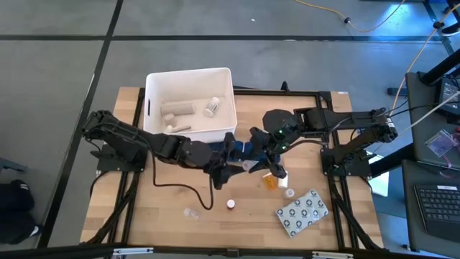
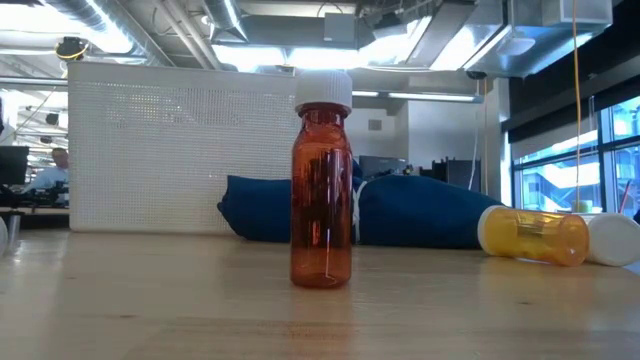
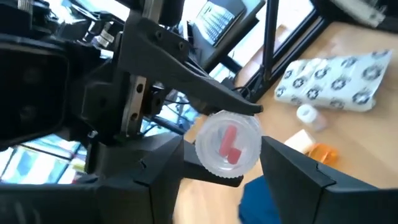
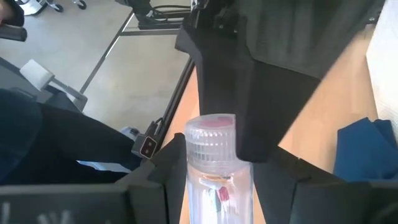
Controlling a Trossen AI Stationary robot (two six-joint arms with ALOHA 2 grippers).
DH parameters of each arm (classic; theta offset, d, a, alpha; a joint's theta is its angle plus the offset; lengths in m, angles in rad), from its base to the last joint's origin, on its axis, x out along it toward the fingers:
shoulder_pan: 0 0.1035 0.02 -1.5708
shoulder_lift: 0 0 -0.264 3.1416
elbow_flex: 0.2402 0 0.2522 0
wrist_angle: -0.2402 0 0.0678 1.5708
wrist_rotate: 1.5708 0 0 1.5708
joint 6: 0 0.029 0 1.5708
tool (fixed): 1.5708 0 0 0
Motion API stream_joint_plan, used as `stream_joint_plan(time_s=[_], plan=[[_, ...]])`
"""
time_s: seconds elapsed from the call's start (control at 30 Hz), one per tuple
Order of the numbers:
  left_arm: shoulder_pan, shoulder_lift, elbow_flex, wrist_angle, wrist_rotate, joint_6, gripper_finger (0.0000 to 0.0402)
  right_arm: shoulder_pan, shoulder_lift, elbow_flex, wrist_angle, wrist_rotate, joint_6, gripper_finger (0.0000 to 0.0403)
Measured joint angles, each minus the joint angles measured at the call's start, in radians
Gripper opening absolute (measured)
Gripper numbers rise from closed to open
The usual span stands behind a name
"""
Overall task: Pick & place medical supplies in basket/bin
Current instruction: Put the top transparent pill bottle into the white container
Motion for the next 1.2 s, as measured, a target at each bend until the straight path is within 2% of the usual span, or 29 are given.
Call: stream_joint_plan(time_s=[0.2,0.3,0.53,0.77,0.97,1.03,1.2], plan=[[0.034,0.0,0.0,0.003,0.128,-0.107,0.0199,0.0,0.0,0.0,0.005,-0.001,-0.001,0.0149],[0.042,0.0,0.0,0.003,0.158,-0.118,0.0186,0.0,0.001,0.0,0.015,0.001,0.0,0.0149],[0.043,0.0,0.001,-0.009,0.157,-0.113,0.0145,0.0,0.002,0.0,0.011,0.004,-0.006,0.0149],[0.042,0.0,0.001,-0.01,0.15,-0.11,0.0145,0.0,0.002,0.0,0.008,0.005,-0.035,0.0161],[0.042,0.001,0.001,-0.011,0.149,-0.133,0.0144,0.0,0.002,0.0,-0.003,0.004,-0.049,0.0194],[0.041,0.001,0.001,-0.016,0.149,-0.171,0.0143,-0.004,0.002,0.0,-0.013,0.002,-0.042,0.0215],[0.041,0.001,0.001,-0.017,0.136,-0.273,0.0143,-0.039,-0.007,0.0,-0.082,0.005,-0.142,0.0277]])
